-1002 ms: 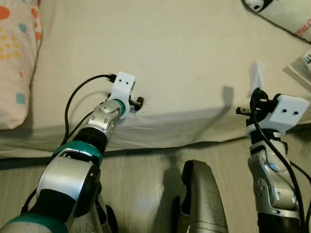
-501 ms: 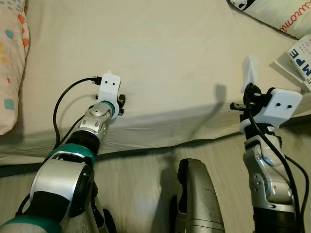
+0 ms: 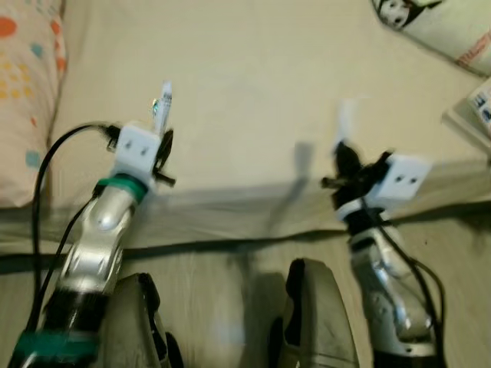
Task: Clean up the room
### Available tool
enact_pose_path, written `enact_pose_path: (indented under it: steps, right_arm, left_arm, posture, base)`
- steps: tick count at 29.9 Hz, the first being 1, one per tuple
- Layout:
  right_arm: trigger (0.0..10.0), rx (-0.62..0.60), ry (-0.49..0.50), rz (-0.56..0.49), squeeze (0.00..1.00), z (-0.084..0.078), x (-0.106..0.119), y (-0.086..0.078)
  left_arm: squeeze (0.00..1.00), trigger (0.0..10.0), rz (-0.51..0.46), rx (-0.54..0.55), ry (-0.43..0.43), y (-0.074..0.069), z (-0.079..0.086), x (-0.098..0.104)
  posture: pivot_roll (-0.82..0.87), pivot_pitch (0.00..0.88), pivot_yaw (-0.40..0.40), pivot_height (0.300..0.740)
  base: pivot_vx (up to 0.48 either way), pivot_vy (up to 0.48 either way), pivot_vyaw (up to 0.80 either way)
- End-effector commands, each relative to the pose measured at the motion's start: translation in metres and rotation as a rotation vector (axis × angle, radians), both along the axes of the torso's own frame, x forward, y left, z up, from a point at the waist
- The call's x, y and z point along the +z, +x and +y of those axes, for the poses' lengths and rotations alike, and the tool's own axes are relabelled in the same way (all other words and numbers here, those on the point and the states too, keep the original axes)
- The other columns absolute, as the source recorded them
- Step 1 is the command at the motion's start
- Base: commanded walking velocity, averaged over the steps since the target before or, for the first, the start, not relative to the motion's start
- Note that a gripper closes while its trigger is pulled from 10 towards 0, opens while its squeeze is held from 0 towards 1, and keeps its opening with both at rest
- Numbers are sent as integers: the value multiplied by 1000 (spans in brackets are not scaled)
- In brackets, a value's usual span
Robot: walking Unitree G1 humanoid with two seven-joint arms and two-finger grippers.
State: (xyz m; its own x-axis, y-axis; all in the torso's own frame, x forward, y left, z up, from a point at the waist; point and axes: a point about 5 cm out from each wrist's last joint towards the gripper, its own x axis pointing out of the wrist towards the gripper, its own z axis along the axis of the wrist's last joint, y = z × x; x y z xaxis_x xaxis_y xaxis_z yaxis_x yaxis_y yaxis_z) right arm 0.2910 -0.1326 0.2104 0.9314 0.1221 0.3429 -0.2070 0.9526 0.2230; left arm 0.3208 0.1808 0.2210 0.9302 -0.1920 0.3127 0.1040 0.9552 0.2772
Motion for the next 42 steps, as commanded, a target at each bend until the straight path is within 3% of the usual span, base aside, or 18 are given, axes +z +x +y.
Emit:
enact_pose_path:
  steps: [1, 6, 14, 22, 42]
  right_arm:
    - [10000, 28, 7, 40, 0, 4, -11, 0]
    - [10000, 50, -34, 63, 0, 10, -20, 9]
    - [10000, 25, -51, 61, 0, 3, -21, 15]
    - [10000, 16, -61, 77, 0, 3, -30, 15]
    - [10000, -4, -61, 78, 0, 3, -34, 17]
  left_arm:
    - [0, 10000, 13, 9, -28, -7, 1, -1]
    - [0, 10000, 5, 63, -55, -18, 1, -7]
    - [0, 10000, 19, 86, -73, -26, 5, -4]
    - [0, 10000, 73, 106, -120, -24, 7, -7]
    - [0, 10000, 101, 135, -111, -17, 9, -9]
  posture:
    - [80, 146, 13, 420]
    - [100, 105, -11, 430]
    - [108, 68, -31, 459]
    - [100, 62, -30, 489]
    - [83, 59, -11, 568]
  base:
    - [0, 0, 0]
    - [0, 0, 0]
    - [0, 0, 0]
    - [0, 0, 0]
    - [0, 0, 0]
